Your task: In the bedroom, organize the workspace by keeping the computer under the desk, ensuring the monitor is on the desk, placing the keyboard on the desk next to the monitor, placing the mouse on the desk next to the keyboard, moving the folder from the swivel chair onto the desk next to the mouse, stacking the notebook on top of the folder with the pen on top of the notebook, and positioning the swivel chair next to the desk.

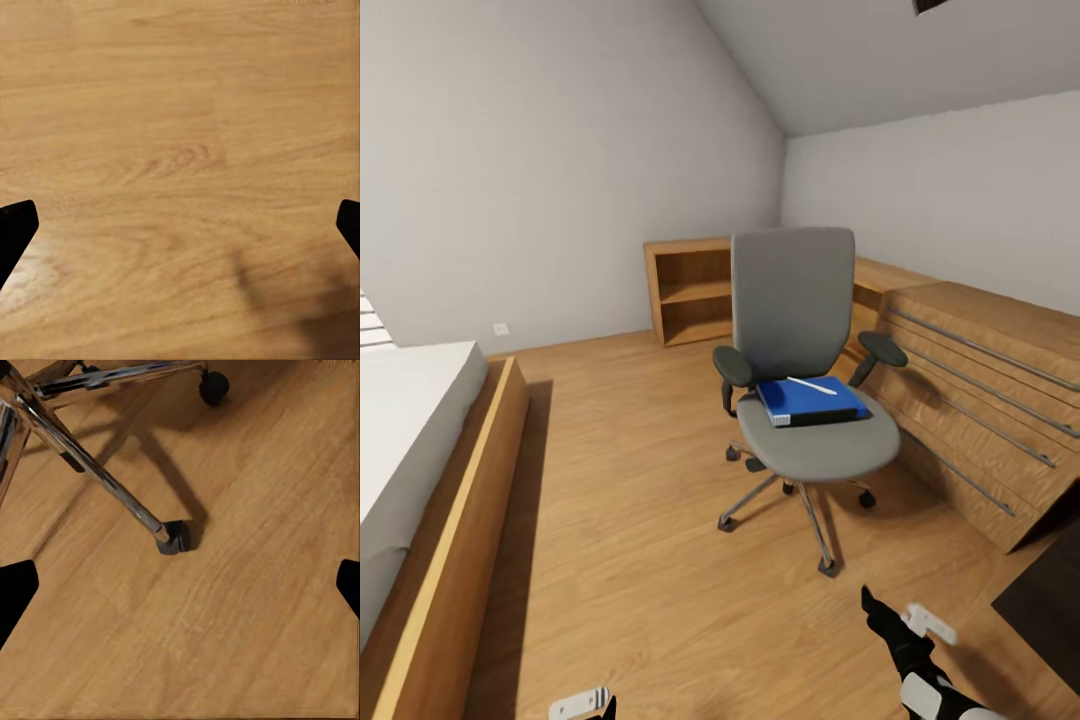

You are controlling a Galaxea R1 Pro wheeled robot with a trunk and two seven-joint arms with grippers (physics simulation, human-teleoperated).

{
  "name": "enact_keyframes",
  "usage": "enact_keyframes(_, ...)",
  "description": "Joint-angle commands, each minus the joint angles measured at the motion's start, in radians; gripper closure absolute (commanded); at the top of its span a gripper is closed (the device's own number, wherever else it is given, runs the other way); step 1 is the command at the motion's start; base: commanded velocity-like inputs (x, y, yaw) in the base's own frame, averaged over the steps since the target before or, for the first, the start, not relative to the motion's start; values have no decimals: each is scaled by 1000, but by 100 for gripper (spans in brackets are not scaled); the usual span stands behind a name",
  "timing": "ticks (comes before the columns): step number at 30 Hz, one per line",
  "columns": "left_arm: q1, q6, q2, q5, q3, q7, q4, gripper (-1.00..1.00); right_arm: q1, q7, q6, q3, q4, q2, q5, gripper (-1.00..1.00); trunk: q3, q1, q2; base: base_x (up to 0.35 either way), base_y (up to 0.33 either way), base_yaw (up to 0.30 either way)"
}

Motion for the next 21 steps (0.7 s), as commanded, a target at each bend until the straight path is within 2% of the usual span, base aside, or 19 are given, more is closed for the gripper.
enact_keyframes(1, 0, -4, 1, 8, -7, 8, 1, -100, 0, 8, -16, -1, 12, 0, -2, -100, 2, -4, 7, 0, 0, 0)
enact_keyframes(6, 0, -4, 1, 8, -7, 8, 20, -100, 28, 6, -59, 0, 42, 6, 22, -100, 18, -23, 42, 0, 0, 0)
enact_keyframes(15, 0, -9, 3, 10, -5, 9, 88, -100, 74, -4, -73, -1, 48, 16, 27, -100, 46, -58, 105, 0, 0, 0)
enact_keyframes(21, 0, -10, 2, 10, -4, 8, 109, -100, 89, -62, -77, -2, 49, 12, 26, -100, 65, -81, 147, 0, 0, -2)
